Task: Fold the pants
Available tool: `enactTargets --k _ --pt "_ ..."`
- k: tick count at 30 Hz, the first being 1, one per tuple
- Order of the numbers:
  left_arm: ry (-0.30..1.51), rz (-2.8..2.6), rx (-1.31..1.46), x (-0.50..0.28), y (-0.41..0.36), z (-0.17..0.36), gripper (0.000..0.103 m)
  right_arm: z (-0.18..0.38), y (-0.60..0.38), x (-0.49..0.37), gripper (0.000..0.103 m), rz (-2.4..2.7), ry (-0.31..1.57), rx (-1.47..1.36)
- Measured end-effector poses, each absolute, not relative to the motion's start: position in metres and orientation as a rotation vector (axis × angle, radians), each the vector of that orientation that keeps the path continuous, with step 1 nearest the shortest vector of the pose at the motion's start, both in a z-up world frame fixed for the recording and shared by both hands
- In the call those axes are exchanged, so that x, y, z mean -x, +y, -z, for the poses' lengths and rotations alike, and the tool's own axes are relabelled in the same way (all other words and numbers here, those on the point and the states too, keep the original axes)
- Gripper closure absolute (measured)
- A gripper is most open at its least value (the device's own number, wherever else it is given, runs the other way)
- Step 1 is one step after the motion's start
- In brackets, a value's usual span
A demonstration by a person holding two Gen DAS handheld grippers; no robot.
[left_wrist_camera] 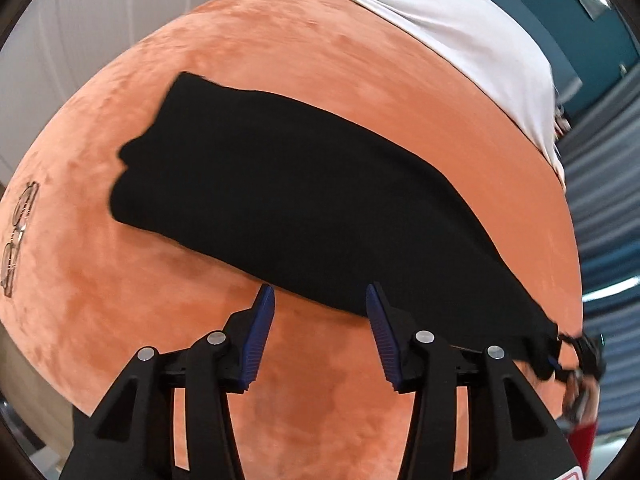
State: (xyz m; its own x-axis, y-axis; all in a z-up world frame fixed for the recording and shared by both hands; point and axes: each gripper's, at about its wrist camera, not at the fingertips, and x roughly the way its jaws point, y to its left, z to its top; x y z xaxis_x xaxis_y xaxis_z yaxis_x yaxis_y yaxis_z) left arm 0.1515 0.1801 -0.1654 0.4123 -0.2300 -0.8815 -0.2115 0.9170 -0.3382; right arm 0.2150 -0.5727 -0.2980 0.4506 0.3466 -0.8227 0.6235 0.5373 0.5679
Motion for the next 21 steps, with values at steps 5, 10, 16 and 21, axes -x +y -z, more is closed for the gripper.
enactTargets --k 5,10,16,21 --pt "1.164 0.071 0.423 -0.142 0.154 0.161 0.057 0.327 -0.564 -0.263 0.025 0.38 1.378 -0.93" --pt "1.181 0.074 0.438 -0.137 0.153 0.164 0.057 0.301 -0.544 -0.286 0.093 0.38 1.375 -0.767" --pt "1.155 0.016 0.397 -0.127 0.173 0.163 0.057 0.184 -0.54 -0.233 0.093 0.063 0.796 -0.828" --pt "1.171 -0.006 0.38 -0.12 0.175 0.168 0.057 0.25 -0.556 -0.173 0.054 0.253 0.846 -0.695"
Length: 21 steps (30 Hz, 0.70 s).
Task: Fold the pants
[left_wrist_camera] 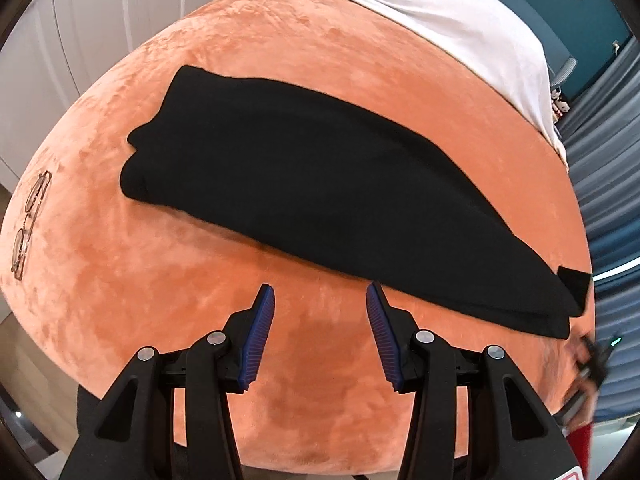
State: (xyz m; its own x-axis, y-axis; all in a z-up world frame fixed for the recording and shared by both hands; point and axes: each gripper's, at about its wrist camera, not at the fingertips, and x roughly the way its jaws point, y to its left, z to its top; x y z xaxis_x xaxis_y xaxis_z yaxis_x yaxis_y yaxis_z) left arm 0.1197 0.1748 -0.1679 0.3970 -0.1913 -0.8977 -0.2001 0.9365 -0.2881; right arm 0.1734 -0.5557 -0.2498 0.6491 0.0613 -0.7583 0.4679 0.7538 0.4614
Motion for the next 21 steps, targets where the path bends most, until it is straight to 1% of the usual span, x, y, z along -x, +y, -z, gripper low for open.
enactTargets --k 1,2,3,4,6,7,9,10,11,12,13,14,15,16,17,18,21 --pt "1.174 -0.002 0.381 -0.119 0.174 0.168 0.057 0.284 -0.565 -0.156 0.054 0.394 0.972 -0.696" --pt "1.175 -0.001 0.375 -0.118 0.172 0.167 0.057 0.3 -0.569 -0.151 0.056 0.404 0.998 -0.754" --pt "1.176 -0.002 0.363 -0.119 0.17 0.167 0.057 0.306 -0.574 -0.136 0.056 0.382 0.952 -0.841" --pt "1.178 -0.002 0.354 -0.12 0.17 0.166 0.057 0.3 -0.577 -0.121 0.053 0.379 0.859 -0.906" --pt "1.183 0.001 0.341 -0.123 0.163 0.166 0.057 0.28 -0.577 -0.119 0.036 0.381 0.799 -0.902" --pt "1.184 0.006 0.343 -0.125 0.159 0.166 0.057 0.266 -0.573 -0.129 0.032 0.366 0.783 -0.848" --pt "1.184 0.019 0.357 -0.127 0.151 0.165 0.057 0.239 -0.56 -0.155 0.012 0.327 0.782 -0.705" --pt "1.184 0.024 0.365 -0.127 0.146 0.165 0.052 0.227 -0.55 -0.175 0.009 0.299 0.793 -0.597" --pt "1.181 0.025 0.37 -0.127 0.142 0.164 0.049 0.222 -0.537 -0.196 0.009 0.275 0.821 -0.488" --pt "1.173 0.021 0.374 -0.126 0.138 0.162 0.046 0.224 -0.53 -0.207 0.009 0.266 0.85 -0.423" --pt "1.169 0.017 0.373 -0.125 0.134 0.161 0.046 0.235 -0.519 -0.223 0.012 0.28 0.9 -0.343" --pt "1.167 0.019 0.369 -0.125 0.131 0.16 0.046 0.25 -0.517 -0.236 0.022 0.3 0.932 -0.319" --pt "1.168 0.018 0.363 -0.125 0.129 0.16 0.046 0.265 -0.52 -0.25 0.04 0.324 0.976 -0.335" --pt "1.169 0.015 0.358 -0.125 0.127 0.159 0.046 0.279 -0.529 -0.258 0.049 0.328 1.025 -0.401" --pt "1.171 0.011 0.353 -0.126 0.127 0.159 0.046 0.292 -0.54 -0.26 0.078 0.314 1.047 -0.488" --pt "1.175 0.009 0.353 -0.127 0.128 0.16 0.046 0.309 -0.553 -0.25 0.1 0.309 1.045 -0.551" --pt "1.181 0.023 0.373 -0.13 0.131 0.16 0.046 0.295 -0.567 -0.221 0.101 0.25 0.905 -0.738"
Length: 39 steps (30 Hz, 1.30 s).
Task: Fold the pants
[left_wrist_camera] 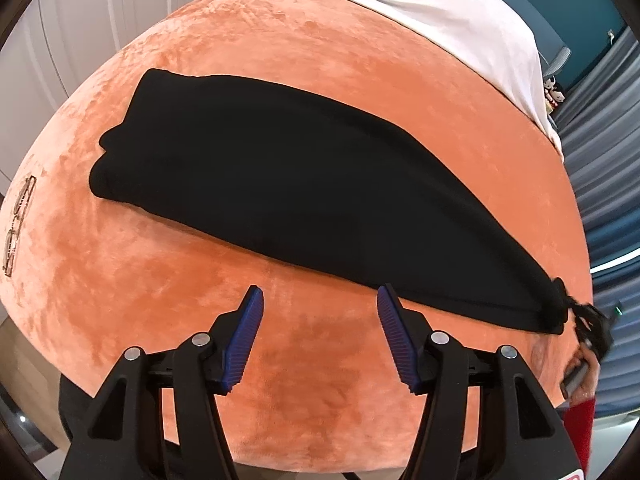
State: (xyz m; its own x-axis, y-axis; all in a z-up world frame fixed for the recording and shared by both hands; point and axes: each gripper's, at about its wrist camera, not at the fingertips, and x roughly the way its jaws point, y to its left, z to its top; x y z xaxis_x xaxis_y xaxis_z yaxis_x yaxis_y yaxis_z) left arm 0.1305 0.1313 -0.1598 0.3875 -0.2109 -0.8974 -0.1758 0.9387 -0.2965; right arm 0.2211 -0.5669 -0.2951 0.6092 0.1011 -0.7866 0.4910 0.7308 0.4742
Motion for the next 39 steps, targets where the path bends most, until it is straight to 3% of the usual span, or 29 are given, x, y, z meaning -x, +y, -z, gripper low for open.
enactTargets --k 2,4,6,8,10,11,12,13,14,15,16,17,20,22,24,26,27,32,33,35,39 --pt "1.194 0.063 0.39 -0.135 0.129 0.164 0.046 0.261 -0.582 -0.187 0.101 0.221 0.744 -0.81" --pt "1.219 0.114 0.434 -0.144 0.117 0.171 0.046 0.248 -0.594 -0.163 0.103 0.285 0.7 -0.78" --pt "1.238 0.174 0.436 -0.152 0.09 0.174 0.046 0.262 -0.602 -0.16 0.098 0.401 0.818 -0.644" --pt "1.237 0.236 0.331 -0.161 0.041 0.169 0.046 0.281 -0.611 -0.16 0.098 0.382 0.916 -0.683" --pt "1.202 0.281 0.182 -0.164 -0.008 0.159 0.043 0.281 -0.609 -0.164 0.088 0.376 0.923 -0.67" --pt "1.174 0.311 0.097 -0.165 -0.037 0.154 0.037 0.28 -0.605 -0.17 0.054 0.367 0.928 -0.635" --pt "1.142 0.333 0.003 -0.165 -0.072 0.151 0.023 0.28 -0.601 -0.179 0.012 0.368 0.947 -0.581" --pt "1.122 0.35 -0.044 -0.166 -0.095 0.151 0.018 0.281 -0.598 -0.187 0.009 0.38 0.959 -0.538" --pt "1.108 0.376 -0.08 -0.167 -0.118 0.153 0.018 0.282 -0.596 -0.197 0.01 0.4 0.954 -0.471" --pt "1.112 0.404 -0.124 -0.173 -0.147 0.161 0.018 0.281 -0.596 -0.204 0.023 0.409 0.965 -0.423" --pt "1.13 0.414 -0.158 -0.18 -0.167 0.173 0.018 0.29 -0.593 -0.216 0.046 0.399 1.01 -0.355" --pt "1.17 0.409 -0.199 -0.189 -0.187 0.19 0.018 0.299 -0.587 -0.228 0.092 0.368 1.052 -0.324" --pt "1.225 0.399 -0.27 -0.205 -0.216 0.23 0.022 0.291 -0.583 -0.24 0.096 0.311 1.056 -0.275" --pt "1.25 0.367 -0.339 -0.213 -0.226 0.262 0.04 0.264 -0.59 -0.231 0.096 0.29 0.976 -0.282" --pt "1.241 0.377 -0.34 -0.214 -0.224 0.277 0.041 0.26 -0.609 -0.223 0.091 0.293 0.971 -0.307" --pt "1.198 0.416 -0.381 -0.209 -0.225 0.269 0.069 0.277 -0.62 -0.224 0.091 0.297 1.058 -0.291" --pt "1.198 0.431 -0.379 -0.207 -0.224 0.264 0.1 0.282 -0.62 -0.222 0.091 0.299 1.076 -0.273" --pt "1.215 0.536 -0.284 -0.206 -0.204 0.236 0.1 0.263 -0.606 -0.177 0.084 0.295 0.936 -0.333" --pt "1.208 0.552 -0.283 -0.204 -0.202 0.232 0.1 0.259 -0.6 -0.174 0.074 0.288 0.921 -0.361" --pt "1.201 0.586 -0.298 -0.192 -0.201 0.228 0.1 0.253 -0.58 -0.155 0.064 0.227 0.899 -0.418" --pt "1.244 0.587 -0.33 -0.177 -0.205 0.246 0.099 0.257 -0.518 -0.15 0.064 0.046 0.927 -0.37"
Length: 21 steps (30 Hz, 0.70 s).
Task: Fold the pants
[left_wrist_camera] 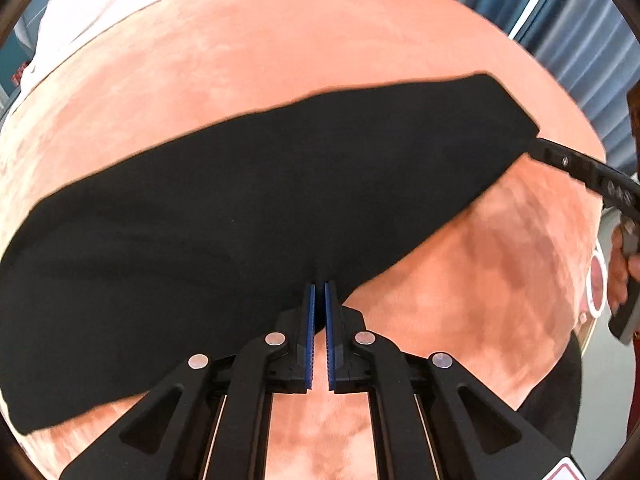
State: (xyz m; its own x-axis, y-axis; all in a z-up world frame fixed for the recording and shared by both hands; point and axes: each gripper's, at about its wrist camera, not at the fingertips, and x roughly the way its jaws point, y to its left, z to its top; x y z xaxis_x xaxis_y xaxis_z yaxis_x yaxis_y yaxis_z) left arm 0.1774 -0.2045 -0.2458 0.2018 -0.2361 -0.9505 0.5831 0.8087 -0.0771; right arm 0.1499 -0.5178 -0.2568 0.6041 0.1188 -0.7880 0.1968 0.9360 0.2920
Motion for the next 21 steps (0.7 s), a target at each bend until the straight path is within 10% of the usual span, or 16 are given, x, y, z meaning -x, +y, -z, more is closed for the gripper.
enactTargets --k 5,8,11,14,21 --pt "1.26 0.558 -0.251 -0.171 -0.198 0.246 0.094 0.269 -0.447 -0.174 0.054 -0.101 0.985 -0.248" --pt "1.172 0.512 -0.212 -0.169 -0.187 0.23 0.028 0.272 -0.441 -0.176 0.052 -0.096 0.973 -0.314" --pt "1.2 0.398 -0.261 -0.184 -0.179 0.258 0.039 0.283 -0.433 -0.182 0.05 -0.092 1.001 -0.319" --pt "1.262 0.402 -0.124 -0.196 -0.156 0.269 0.052 0.306 -0.423 -0.194 0.094 -0.029 1.055 -0.214" --pt "1.216 0.214 -0.024 -0.204 -0.038 0.237 0.048 0.286 -0.449 -0.173 0.089 0.044 1.004 -0.331"
